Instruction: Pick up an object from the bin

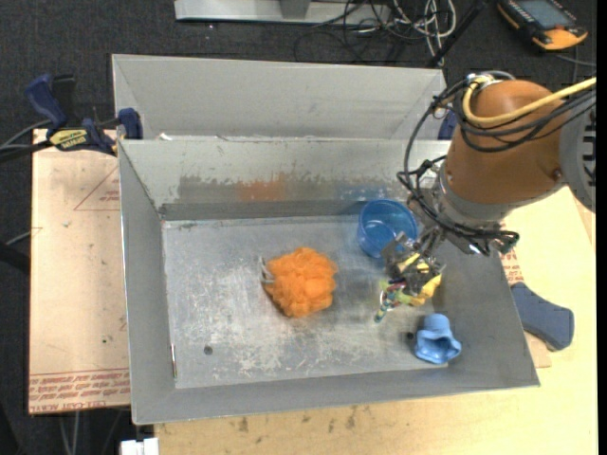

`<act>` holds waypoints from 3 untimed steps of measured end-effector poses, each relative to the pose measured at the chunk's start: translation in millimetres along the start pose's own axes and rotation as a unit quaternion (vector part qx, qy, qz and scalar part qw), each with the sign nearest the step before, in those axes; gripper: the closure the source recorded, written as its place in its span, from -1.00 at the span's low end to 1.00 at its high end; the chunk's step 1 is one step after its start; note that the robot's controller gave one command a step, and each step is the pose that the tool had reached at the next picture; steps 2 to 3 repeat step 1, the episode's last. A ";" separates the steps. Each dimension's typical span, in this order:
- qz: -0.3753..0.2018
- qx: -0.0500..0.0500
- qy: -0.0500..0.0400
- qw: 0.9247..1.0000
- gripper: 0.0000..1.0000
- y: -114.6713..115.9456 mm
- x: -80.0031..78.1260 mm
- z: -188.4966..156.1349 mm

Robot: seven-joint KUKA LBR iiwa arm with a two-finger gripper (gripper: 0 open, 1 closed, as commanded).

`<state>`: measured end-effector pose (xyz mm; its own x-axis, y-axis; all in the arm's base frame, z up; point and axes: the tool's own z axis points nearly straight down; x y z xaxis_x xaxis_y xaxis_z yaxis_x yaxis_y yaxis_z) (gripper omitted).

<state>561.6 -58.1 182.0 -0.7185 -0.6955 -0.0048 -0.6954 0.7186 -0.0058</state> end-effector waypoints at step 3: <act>-0.080 -0.009 0.002 0.997 1.00 9.8 -0.5 -28.3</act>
Offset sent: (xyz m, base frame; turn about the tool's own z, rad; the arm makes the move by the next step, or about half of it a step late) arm 0.0015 -0.0547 0.1023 0.0330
